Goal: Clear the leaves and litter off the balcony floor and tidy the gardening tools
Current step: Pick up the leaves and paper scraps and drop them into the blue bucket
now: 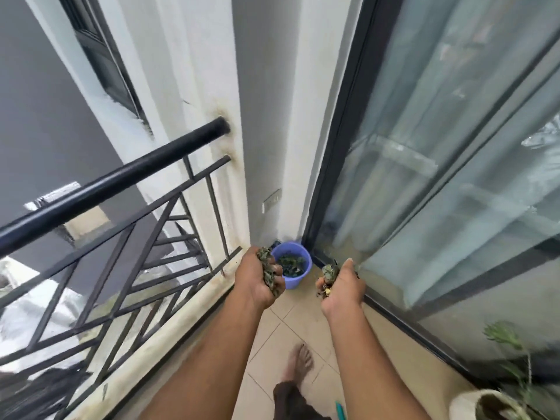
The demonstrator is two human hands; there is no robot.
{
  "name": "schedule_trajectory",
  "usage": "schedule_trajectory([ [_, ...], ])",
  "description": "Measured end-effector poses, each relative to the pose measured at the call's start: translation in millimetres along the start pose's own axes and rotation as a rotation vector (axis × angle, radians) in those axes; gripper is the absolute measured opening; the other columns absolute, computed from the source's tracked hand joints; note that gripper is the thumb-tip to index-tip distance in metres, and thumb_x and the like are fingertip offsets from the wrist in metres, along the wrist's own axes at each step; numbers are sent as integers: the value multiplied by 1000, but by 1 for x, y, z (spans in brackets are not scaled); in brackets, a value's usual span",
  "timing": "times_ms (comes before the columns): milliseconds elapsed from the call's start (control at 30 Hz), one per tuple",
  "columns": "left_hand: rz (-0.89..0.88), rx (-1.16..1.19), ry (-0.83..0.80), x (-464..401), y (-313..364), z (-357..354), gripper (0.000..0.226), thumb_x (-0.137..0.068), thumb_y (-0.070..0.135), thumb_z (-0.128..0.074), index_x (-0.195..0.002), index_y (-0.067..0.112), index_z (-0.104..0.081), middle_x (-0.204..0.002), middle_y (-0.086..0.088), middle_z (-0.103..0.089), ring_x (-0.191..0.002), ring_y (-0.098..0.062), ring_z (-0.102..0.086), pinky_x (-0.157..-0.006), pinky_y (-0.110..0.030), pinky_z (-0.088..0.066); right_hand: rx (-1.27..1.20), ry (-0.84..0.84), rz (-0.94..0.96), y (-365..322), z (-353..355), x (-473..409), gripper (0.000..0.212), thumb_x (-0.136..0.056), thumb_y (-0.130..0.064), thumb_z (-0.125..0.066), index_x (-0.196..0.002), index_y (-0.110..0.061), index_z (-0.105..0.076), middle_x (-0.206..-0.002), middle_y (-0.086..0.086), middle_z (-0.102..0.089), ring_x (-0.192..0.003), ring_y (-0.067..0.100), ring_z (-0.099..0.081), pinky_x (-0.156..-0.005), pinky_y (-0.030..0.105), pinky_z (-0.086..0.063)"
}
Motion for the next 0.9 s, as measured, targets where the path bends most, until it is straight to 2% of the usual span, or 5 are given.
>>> schedule_trajectory([
  [200, 23, 2, 79, -119, 25, -36, 25, -88, 27, -53, -65, 30, -44, -64, 9, -29, -52, -9, -27, -49, -17, -21, -10, 49, -114, 2, -75, -100, 28, -102, -43, -65, -106, -15, -60, -88, 14, -62, -56, 23, -53, -42, 25, -44],
  [333, 47, 12, 135, -207, 20, -44, 19, -89, 33, -56, -72, 26, -50, -67, 5, -35, -52, -11, -37, -48, -18, -32, 78, 96, -152, 17, -107, -170, 32, -102, -46, -65, -99, -14, -61, -76, 13, -64, -48, 23, -51, -41, 25, -41],
  [567, 7, 89, 199, -352, 15, -35, 39, -102, 31, -50, -67, 22, -67, -66, 3, -56, -51, -12, -54, -46, -22, -46, 7, 177, -255, 87, -139, -299, 34, -102, -45, -65, -100, -11, -65, -79, 13, -68, -55, 25, -61, -48, 27, -49],
  [700, 31, 116, 124, -443, -4, -23, 44, -106, 34, -44, -110, 10, -81, -105, -15, -79, -95, -30, -77, -98, -47, -57, -74, 195, -272, 137, -156, -379, 30, -103, -42, -65, -105, -12, -68, -87, 12, -71, -59, 22, -65, -50, 29, -55],
  [900, 48, 6, 105, -579, -37, 34, 63, -105, 46, -46, -151, 5, -57, -150, -24, -59, -141, -42, -56, -122, -55, -39, -13, 169, -175, 214, -177, -500, 26, -102, -38, -68, -99, -13, -72, -93, 13, -76, -80, 30, -73, -82, 55, -63],
])
Point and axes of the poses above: each hand's wrist, its own x-axis away from the middle knuckle, its own z-axis out of the back of the hand, y = z × x, the point moved 10 cm from there along -x, towards the middle knuckle
